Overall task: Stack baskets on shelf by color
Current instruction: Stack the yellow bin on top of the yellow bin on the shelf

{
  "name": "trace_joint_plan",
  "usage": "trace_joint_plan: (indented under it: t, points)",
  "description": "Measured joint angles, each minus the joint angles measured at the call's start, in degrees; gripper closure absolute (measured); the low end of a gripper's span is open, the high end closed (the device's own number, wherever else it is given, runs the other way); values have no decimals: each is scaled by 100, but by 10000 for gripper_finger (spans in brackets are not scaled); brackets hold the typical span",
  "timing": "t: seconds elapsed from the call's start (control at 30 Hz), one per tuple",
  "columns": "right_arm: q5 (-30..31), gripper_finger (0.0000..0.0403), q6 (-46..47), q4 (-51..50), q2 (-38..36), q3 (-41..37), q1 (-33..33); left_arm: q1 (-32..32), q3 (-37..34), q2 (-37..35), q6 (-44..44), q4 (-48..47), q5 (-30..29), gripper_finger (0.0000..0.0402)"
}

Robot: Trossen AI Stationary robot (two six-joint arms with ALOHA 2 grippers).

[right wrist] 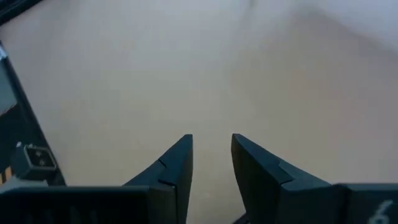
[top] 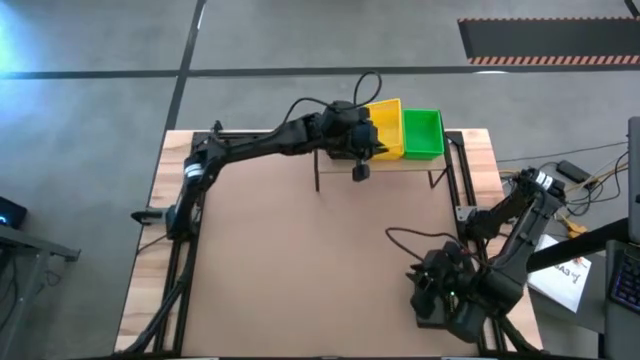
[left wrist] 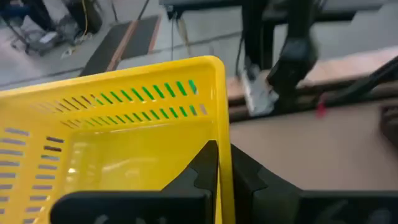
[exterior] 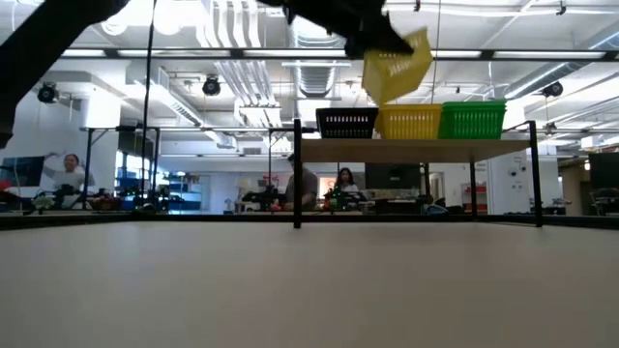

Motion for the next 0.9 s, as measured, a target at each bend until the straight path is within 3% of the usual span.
trace_joint_plan:
  t: [0.37,0.73,0.9]
  points:
    - [-17,334,500,121,0,1,-339,245,-33,485,529,108,-32,402]
    - [-17,335,698,216,0,1,-356,215,-20,494,531,231,-49,402]
    - [-17,335,705,276,0,2,-358,185,-7,452,515,783,-99,402]
